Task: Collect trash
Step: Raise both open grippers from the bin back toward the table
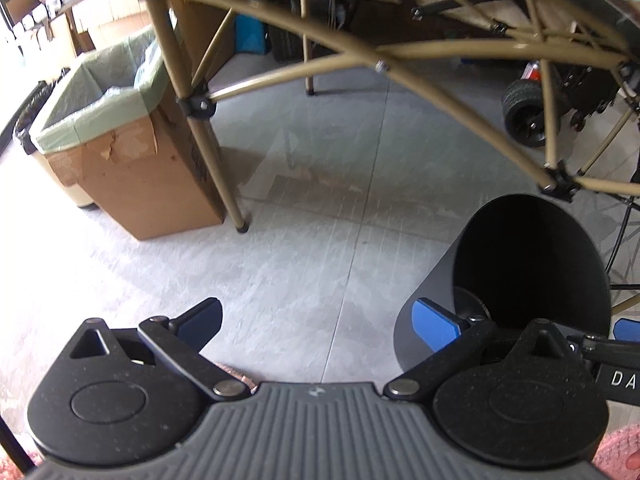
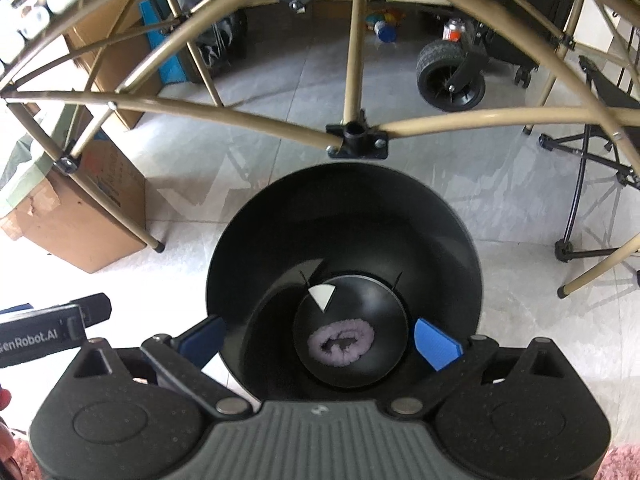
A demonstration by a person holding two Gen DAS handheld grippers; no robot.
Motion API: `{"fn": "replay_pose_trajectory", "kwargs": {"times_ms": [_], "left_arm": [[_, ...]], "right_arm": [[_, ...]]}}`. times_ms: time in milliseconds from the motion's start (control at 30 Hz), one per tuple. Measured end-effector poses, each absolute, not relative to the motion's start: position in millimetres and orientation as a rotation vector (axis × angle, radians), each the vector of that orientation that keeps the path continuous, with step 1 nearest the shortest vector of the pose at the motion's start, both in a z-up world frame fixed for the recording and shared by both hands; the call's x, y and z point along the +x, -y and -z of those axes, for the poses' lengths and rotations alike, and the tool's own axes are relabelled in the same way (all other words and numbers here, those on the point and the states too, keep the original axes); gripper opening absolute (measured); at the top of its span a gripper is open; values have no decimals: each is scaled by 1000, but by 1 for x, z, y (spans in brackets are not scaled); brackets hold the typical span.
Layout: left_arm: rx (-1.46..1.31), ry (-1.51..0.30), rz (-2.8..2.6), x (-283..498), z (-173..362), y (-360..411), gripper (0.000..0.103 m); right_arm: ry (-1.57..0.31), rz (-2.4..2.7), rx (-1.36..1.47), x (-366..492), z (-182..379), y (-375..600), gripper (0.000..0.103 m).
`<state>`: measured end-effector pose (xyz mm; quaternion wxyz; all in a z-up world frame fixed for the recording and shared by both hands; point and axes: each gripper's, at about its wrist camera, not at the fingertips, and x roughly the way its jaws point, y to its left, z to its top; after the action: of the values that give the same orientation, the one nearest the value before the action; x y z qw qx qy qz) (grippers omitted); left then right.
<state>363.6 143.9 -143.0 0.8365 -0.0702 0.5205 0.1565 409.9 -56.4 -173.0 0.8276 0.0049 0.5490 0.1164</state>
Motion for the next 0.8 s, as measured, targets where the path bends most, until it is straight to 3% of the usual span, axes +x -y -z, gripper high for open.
{"fn": "replay_pose_trajectory", "kwargs": {"times_ms": [500, 800], "left_arm": [[-130, -857, -292, 338, 68, -109, 103], [-93, -735, -244, 339, 21, -81, 103]], "right_arm": [[-933, -270, 47, 368, 97, 99, 102], [-681, -238, 75, 356, 26, 135, 102]]}}
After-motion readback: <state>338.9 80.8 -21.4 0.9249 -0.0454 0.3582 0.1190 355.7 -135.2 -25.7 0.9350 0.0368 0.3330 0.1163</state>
